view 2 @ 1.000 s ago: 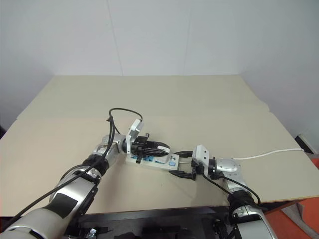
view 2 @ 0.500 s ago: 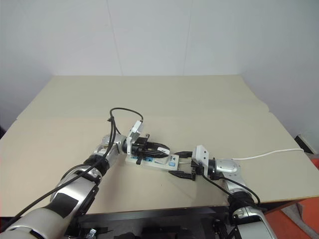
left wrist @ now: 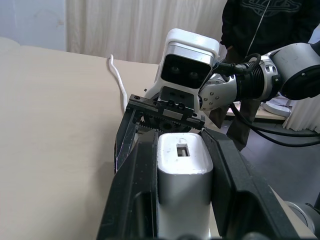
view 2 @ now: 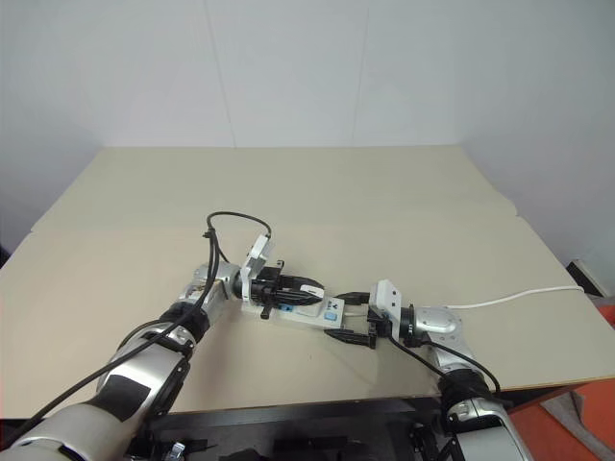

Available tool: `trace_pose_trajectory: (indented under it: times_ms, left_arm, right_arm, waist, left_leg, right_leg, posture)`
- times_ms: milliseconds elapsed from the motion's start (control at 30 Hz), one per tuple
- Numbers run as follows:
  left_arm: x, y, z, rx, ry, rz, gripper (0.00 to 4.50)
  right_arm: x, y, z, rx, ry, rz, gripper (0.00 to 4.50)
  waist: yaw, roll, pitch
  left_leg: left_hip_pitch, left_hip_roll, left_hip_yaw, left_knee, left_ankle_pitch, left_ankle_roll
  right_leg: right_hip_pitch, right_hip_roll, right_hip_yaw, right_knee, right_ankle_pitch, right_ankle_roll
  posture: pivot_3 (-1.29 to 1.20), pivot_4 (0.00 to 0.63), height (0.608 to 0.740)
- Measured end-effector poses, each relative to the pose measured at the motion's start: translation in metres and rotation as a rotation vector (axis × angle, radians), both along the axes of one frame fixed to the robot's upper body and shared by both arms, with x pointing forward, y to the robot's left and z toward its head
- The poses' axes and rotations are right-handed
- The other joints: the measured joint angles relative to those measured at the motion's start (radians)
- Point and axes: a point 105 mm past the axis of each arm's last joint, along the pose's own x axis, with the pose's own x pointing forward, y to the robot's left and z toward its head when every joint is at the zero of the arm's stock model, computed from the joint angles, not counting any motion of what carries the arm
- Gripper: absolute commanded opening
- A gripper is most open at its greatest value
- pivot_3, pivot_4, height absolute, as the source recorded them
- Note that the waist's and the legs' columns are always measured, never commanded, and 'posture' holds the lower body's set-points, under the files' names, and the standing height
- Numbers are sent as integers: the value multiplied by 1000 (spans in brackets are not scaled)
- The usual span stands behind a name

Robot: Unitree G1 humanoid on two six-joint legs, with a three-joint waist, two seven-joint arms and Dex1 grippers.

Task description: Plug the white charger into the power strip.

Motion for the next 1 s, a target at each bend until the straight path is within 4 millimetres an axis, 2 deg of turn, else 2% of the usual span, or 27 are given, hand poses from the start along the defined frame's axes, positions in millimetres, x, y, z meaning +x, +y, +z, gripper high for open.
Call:
trace_pose_trajectory:
  times_ms: [1000]
  left_arm:
    - [-3, 8, -6, 63, -113, -7, 1014]
  right_arm:
    - [1, 1, -2, 1, 10, -4, 3421]
  waist:
    - [-1, 0, -6]
  left_leg:
    - [2, 1, 0, 0, 0, 0]
  right_leg:
    - [1, 1, 1, 0, 0, 0]
  posture:
    - [0, 150, 740]
